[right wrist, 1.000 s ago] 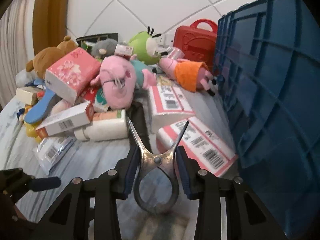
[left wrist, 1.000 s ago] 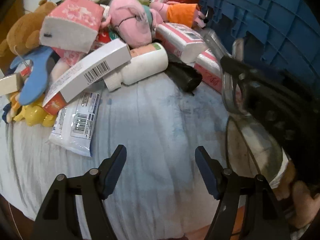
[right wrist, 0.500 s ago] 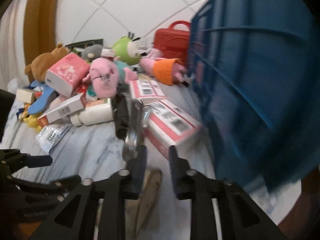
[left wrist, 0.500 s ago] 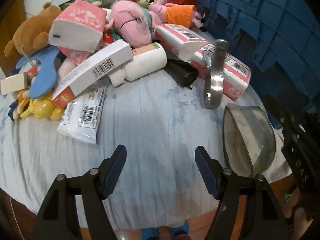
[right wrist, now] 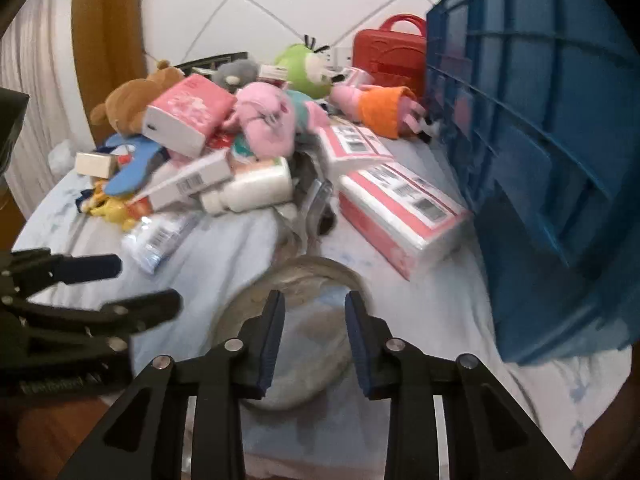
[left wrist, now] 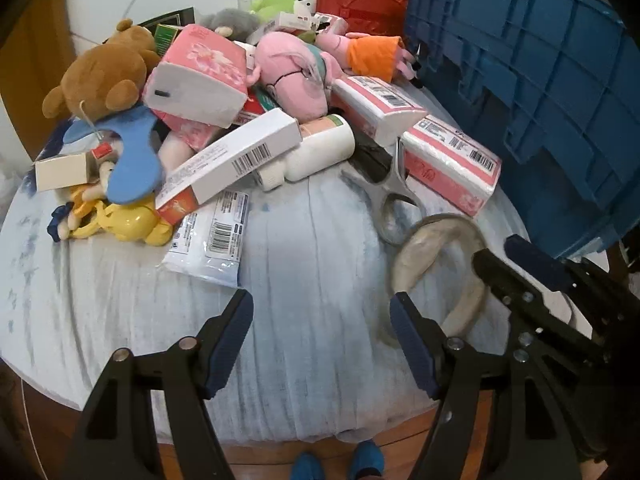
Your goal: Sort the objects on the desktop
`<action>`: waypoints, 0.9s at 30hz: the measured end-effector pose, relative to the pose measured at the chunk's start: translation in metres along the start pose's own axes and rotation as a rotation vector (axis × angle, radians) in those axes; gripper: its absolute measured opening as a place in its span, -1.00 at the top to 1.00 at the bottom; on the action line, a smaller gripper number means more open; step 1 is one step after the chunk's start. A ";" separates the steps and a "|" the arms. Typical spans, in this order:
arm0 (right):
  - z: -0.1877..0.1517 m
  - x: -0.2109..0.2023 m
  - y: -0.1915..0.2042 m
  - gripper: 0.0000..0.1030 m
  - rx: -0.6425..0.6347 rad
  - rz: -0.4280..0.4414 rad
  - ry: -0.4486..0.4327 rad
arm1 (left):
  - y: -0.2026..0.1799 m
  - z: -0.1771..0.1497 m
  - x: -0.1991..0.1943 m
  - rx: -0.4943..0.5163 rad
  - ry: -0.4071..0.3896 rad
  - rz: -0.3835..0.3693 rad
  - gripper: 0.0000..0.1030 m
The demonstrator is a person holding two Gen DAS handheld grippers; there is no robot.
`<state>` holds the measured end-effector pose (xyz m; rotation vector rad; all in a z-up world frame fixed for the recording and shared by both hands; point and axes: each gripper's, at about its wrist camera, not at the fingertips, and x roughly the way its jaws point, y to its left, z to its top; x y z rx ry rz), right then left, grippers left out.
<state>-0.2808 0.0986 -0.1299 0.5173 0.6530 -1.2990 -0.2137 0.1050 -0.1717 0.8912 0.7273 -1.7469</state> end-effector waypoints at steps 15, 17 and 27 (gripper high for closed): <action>-0.043 -0.020 -0.070 -0.40 0.140 -0.075 0.098 | -0.077 0.025 0.053 0.246 0.102 -0.074 -1.00; -0.045 -0.018 -0.073 -0.44 0.136 -0.082 0.105 | -0.079 0.030 0.062 0.247 0.146 -0.137 -1.00; -0.053 0.004 -0.066 -0.45 0.091 -0.086 0.176 | -0.062 0.009 0.083 0.222 0.180 -0.001 -0.95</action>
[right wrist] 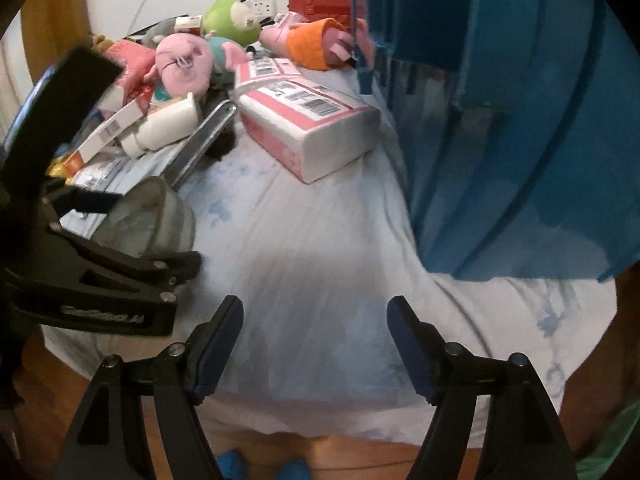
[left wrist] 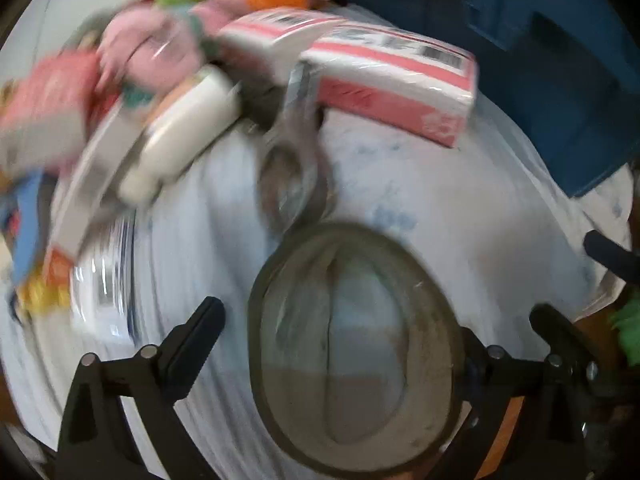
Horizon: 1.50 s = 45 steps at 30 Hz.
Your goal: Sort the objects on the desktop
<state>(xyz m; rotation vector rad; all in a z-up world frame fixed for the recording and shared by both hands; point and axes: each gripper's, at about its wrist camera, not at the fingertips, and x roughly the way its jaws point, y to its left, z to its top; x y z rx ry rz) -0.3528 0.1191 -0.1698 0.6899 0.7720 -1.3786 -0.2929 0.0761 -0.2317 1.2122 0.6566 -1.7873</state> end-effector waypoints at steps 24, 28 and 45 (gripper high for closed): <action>0.095 0.087 0.096 0.11 -0.078 0.161 0.083 | 0.069 -0.028 -0.004 -0.303 -0.043 0.083 -1.00; 0.070 0.068 0.077 0.11 -0.084 0.167 0.130 | 0.060 -0.029 -0.006 -0.282 -0.021 0.076 -1.00; 0.077 0.051 0.083 0.24 -0.148 0.133 0.080 | 0.016 -0.028 -0.035 -0.293 -0.048 0.071 -0.36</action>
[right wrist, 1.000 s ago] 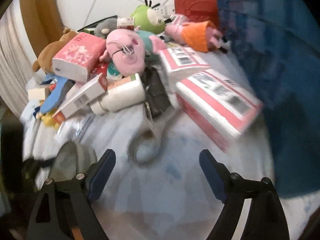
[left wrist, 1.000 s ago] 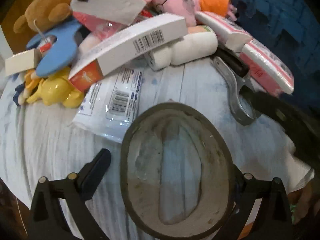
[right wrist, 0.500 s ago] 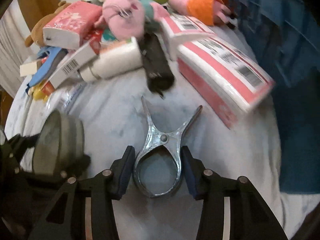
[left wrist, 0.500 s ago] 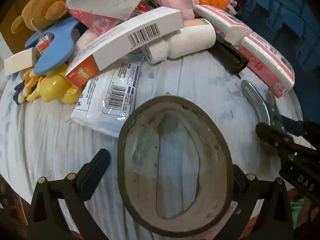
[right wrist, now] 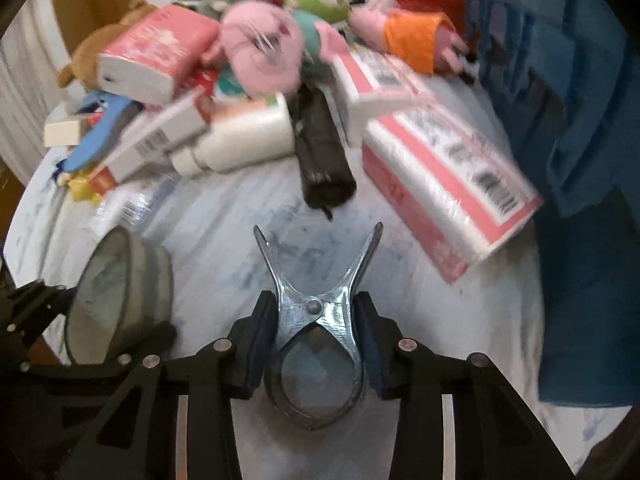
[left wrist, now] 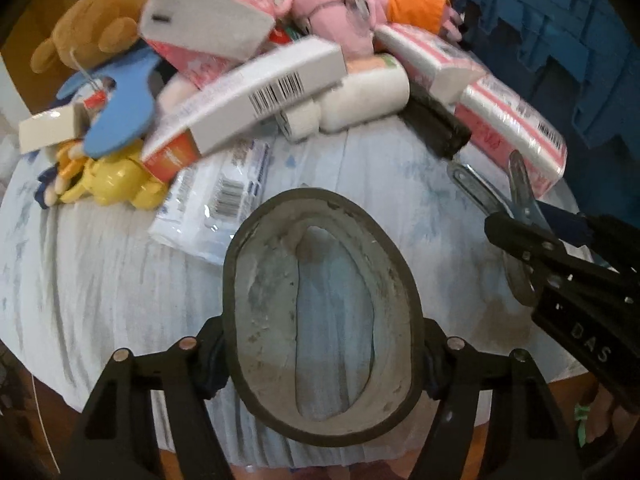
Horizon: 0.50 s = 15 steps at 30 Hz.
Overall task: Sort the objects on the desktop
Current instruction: 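Lift the lid and scissors and carry both over the blue crate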
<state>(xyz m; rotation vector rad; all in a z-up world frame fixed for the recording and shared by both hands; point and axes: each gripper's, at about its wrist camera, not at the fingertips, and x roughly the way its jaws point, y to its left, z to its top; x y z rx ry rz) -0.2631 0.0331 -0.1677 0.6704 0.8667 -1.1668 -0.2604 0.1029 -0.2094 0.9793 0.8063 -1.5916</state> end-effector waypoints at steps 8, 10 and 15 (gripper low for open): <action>0.035 -0.059 0.014 0.24 -0.089 0.013 -0.155 | 0.066 0.054 -0.064 -0.055 -0.160 0.057 -0.36; 0.050 -0.080 0.018 0.24 -0.111 0.019 -0.203 | 0.086 0.067 -0.092 -0.066 -0.224 0.067 -0.36; 0.085 -0.138 0.035 0.23 -0.132 0.025 -0.322 | 0.090 0.101 -0.148 -0.044 -0.361 0.091 -0.36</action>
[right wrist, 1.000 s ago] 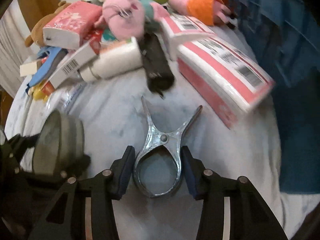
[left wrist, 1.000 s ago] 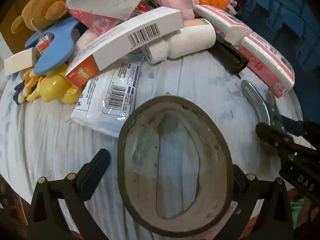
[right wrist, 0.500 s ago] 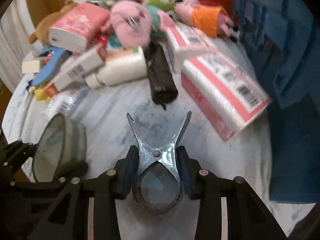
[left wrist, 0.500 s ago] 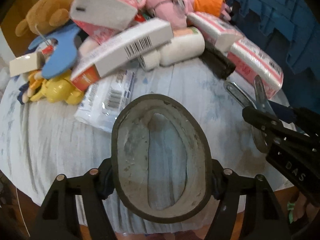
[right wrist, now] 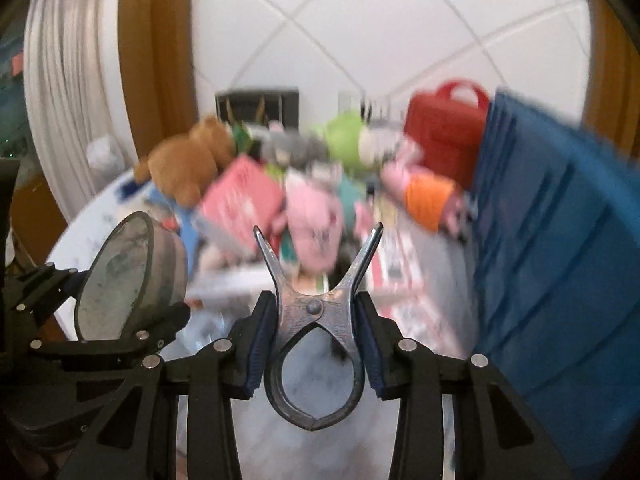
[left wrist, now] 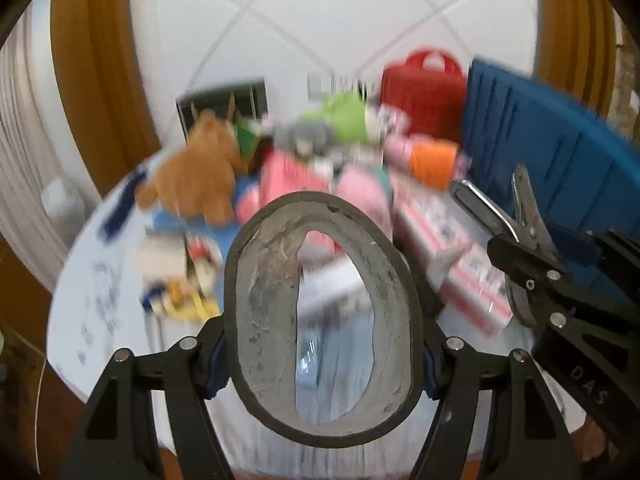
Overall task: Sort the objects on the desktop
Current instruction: 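Lift the lid and scissors and carry both over the blue crate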
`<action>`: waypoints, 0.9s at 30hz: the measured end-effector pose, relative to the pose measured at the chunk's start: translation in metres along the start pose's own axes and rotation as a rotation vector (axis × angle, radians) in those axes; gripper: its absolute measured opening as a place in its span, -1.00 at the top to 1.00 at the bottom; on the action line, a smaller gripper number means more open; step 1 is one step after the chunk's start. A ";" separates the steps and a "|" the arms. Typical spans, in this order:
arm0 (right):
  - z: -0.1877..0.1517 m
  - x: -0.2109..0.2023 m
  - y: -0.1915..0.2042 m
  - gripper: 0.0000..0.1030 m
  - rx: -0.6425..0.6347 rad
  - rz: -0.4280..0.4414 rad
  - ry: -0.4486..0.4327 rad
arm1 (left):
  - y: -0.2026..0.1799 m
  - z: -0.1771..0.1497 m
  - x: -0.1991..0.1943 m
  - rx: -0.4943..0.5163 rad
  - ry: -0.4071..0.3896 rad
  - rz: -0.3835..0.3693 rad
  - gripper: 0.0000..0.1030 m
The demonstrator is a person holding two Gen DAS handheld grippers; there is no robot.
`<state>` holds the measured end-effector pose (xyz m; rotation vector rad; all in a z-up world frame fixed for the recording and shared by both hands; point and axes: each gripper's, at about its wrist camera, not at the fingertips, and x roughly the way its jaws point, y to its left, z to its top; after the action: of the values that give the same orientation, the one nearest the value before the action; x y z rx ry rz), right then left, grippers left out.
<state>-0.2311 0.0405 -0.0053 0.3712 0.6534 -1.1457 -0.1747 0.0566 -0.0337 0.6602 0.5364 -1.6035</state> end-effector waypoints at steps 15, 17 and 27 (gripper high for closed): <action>0.107 -0.167 -0.086 0.23 0.115 -0.197 -0.275 | -0.100 0.148 -0.091 0.134 -0.269 -0.262 -0.36; 0.111 -0.186 -0.113 0.23 0.126 -0.238 -0.293 | -0.130 0.162 -0.095 0.160 -0.270 -0.306 -0.36; 0.119 -0.183 -0.317 0.23 0.170 -0.372 -0.103 | -0.322 0.238 -0.044 0.191 -0.101 -0.407 -0.36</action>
<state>-0.5369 -0.0191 0.2207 0.3394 0.5487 -1.5714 -0.5174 -0.0293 0.1604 0.6332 0.4653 -2.0788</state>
